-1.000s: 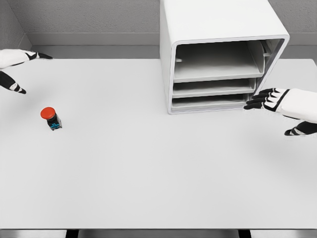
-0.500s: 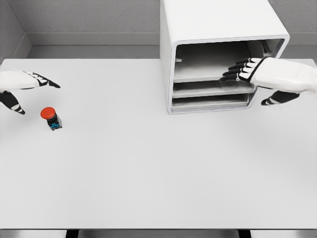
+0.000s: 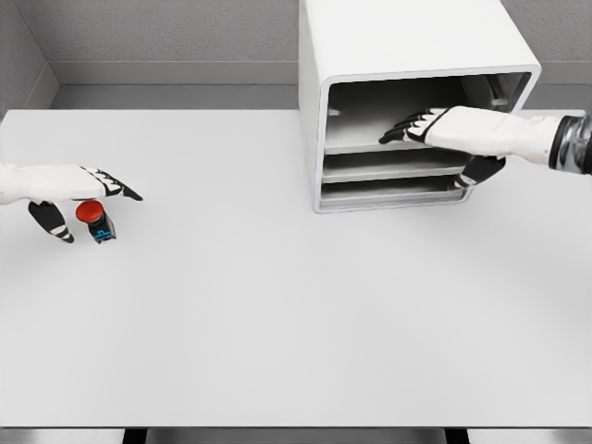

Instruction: Slide open multi-storey tabletop storage cabinets and put open load switch and slide close multi-storey tabletop storage cabinets

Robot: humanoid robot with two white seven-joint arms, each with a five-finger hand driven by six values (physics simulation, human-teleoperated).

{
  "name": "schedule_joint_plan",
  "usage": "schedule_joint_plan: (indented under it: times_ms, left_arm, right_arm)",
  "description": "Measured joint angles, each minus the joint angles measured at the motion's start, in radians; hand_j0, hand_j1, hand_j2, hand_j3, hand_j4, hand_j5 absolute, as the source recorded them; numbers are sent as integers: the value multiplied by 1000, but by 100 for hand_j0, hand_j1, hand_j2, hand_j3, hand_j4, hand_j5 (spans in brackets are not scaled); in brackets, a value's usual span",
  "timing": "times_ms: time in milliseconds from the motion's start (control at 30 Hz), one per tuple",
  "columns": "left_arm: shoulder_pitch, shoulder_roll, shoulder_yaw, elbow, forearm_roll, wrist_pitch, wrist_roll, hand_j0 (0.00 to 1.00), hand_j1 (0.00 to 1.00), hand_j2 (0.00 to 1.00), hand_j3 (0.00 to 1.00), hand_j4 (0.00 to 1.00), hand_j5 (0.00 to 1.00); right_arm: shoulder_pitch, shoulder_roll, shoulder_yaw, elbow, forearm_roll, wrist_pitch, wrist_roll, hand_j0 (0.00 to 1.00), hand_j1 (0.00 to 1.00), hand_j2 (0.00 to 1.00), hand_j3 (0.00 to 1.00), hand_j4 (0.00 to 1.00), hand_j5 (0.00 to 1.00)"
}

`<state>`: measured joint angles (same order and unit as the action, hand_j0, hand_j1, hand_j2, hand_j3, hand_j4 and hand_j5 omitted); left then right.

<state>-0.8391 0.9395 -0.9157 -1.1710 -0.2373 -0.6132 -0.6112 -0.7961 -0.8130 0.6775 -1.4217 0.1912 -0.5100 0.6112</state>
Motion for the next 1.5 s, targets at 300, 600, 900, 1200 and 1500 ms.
schedule_joint_plan:
  times_ms: [300,600,900,1200,1500]
  left_arm:
    - [3,8,2,-6,-4,0,0,100,100,100,100,100,100]
    - [8,8,2,-3,-7,0,0,97,97,97,97,97,97]
    - [8,8,3,-3,-8,0,0,92,92,92,92,92,92]
    - [9,5,6,-2,-38,1,0,89,89,89,89,89,89]
    - [11,5,6,-1,-50,1,0,84,84,84,84,84,84]
  right_arm:
    - [-32,43,34,47,1,46,0,100,100,100,100,100,100]
    - [-52,66,68,49,1,73,0,100,100,100,100,100,100]
    - [-58,58,100,44,-3,81,-3,100,100,100,100,100,100]
    - [-45,37,90,-2,71,46,-7,100,100,100,100,100,100]
    - [5,-20,65,-88,68,18,-6,100,100,100,100,100,100]
